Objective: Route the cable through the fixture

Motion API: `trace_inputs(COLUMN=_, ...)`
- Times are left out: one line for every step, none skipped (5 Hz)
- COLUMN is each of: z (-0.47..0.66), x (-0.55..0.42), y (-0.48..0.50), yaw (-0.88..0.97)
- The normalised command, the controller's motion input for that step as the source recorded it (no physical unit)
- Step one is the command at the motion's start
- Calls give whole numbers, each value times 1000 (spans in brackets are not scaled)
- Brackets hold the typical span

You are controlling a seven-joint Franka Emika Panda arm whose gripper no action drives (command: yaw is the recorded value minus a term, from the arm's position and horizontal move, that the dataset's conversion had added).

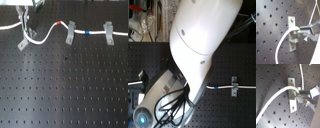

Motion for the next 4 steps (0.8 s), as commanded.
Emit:
trace_inputs(z=80, x=-228, y=7, yaw=220)
trace_inputs(z=3, x=-143, y=14, yaw=194)
trace_inputs(z=-32, x=-257, y=37, yaw=163)
trace_inputs(z=-206, x=-92, y=-59, yaw=166)
